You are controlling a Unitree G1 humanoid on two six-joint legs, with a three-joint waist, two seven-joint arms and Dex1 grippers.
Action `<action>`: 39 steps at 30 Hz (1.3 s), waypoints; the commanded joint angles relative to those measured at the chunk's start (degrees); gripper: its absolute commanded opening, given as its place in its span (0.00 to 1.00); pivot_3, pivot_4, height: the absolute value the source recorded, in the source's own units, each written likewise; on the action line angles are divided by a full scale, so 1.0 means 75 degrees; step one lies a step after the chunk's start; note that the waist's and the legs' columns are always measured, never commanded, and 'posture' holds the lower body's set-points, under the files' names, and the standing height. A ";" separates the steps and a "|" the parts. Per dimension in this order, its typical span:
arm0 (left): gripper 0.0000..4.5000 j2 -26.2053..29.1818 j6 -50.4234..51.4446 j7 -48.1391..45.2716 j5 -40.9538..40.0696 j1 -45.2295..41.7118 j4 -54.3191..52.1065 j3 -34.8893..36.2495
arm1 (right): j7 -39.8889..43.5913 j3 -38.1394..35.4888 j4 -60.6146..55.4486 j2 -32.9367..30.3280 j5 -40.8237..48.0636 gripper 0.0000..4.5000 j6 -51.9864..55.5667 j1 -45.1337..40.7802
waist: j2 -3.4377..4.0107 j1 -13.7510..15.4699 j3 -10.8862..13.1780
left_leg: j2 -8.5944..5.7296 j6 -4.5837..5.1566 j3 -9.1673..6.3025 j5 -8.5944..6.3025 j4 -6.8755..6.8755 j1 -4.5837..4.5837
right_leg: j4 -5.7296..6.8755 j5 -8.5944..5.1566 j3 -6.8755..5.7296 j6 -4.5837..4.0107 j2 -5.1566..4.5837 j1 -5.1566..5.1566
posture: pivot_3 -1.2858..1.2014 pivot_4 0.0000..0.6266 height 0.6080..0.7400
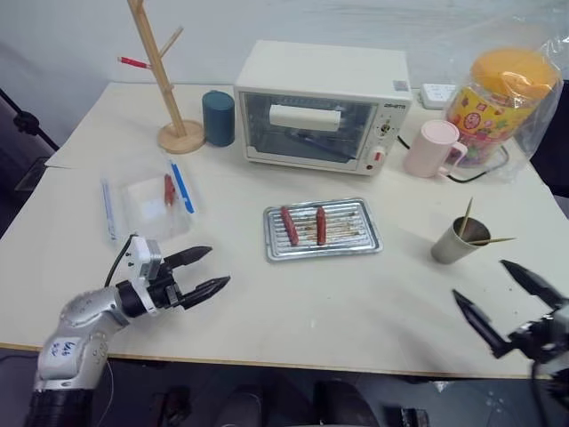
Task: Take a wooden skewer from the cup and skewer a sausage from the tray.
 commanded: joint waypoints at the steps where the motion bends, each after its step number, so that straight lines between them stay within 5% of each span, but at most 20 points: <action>1: 0.99 0.0140 0.0472 -0.0471 -0.0527 -0.0648 -0.0333 -0.0150 | 0.0875 -0.1465 0.1019 -0.0645 0.0522 1.00 0.0249 0.0183 | 0.0000 0.0013 0.0000 | 0.0000 0.0005 -0.0001 -0.0003 0.0000 0.0007 | -0.0007 0.0000 -0.0001 0.0000 -0.0001 0.0011 | 0.52 0.24 1.00; 7: 0.99 0.0041 0.0814 -0.0665 -0.0451 -0.1191 -0.0219 -0.0426 | 0.2591 -0.1949 0.2808 -0.2305 0.0461 1.00 0.1081 -0.0039 | 0.0011 -0.0100 -0.0002 | 0.0006 0.0026 0.0007 -0.0014 -0.0011 0.0043 | -0.0049 0.0002 -0.0003 0.0004 0.0004 0.0062 | 0.52 0.24 1.00; 10: 0.99 -0.0083 0.0595 -0.0609 -0.0198 -0.0895 -0.0314 -0.0510 | 0.2790 -0.1635 0.3356 -0.3275 0.0530 1.00 0.1631 -0.1045 | 0.0013 -0.0214 -0.0002 | 0.0017 0.0026 0.0006 -0.0015 -0.0025 0.0048 | -0.0057 0.0002 -0.0004 0.0004 0.0013 0.0065 | 0.52 0.24 1.00; 17: 0.99 -0.0338 0.0812 -0.0242 -0.0383 -0.0648 -0.0876 -0.0505 | 0.3989 0.0604 0.4960 -0.5014 0.0066 1.00 0.2448 -0.3703 | 0.0031 -0.0153 0.0007 | 0.0019 0.0022 -0.0004 -0.0013 -0.0009 0.0038 | -0.0061 0.0002 -0.0016 0.0004 0.0011 0.0065 | 0.52 0.24 1.00; 24: 0.99 -0.0595 0.0757 0.0191 -0.0332 -0.0525 -0.1200 -0.0499 | 0.4928 0.3334 0.6394 -0.5163 -0.1085 1.00 0.2665 -0.6779 | 0.0045 -0.0082 0.0013 | 0.0016 0.0023 -0.0007 -0.0019 0.0010 0.0018 | -0.0067 0.0003 -0.0024 0.0005 0.0006 0.0051 | 0.52 0.24 1.00; 28: 0.99 -0.0658 0.0798 0.0394 -0.0358 -0.0298 -0.1488 -0.0451 | 0.5336 0.4096 0.7082 -0.4976 -0.1646 1.00 0.2539 -0.7762 | 0.0053 -0.0063 0.0015 | 0.0016 0.0021 -0.0005 -0.0019 0.0011 0.0009 | -0.0064 0.0003 -0.0024 0.0005 0.0007 0.0037 | 0.52 0.24 1.00; 39: 1.00 -0.0656 0.0672 0.0568 -0.0275 -0.0071 -0.1667 -0.0470 | 0.5895 0.4530 0.7620 -0.4746 -0.2133 0.47 0.2529 -0.8560 | 0.0062 -0.0019 0.0011 | 0.0015 0.0015 0.0001 -0.0017 0.0044 -0.0075 | -0.0031 0.0004 -0.0021 0.0007 0.0007 -0.0042 | 0.52 0.24 1.00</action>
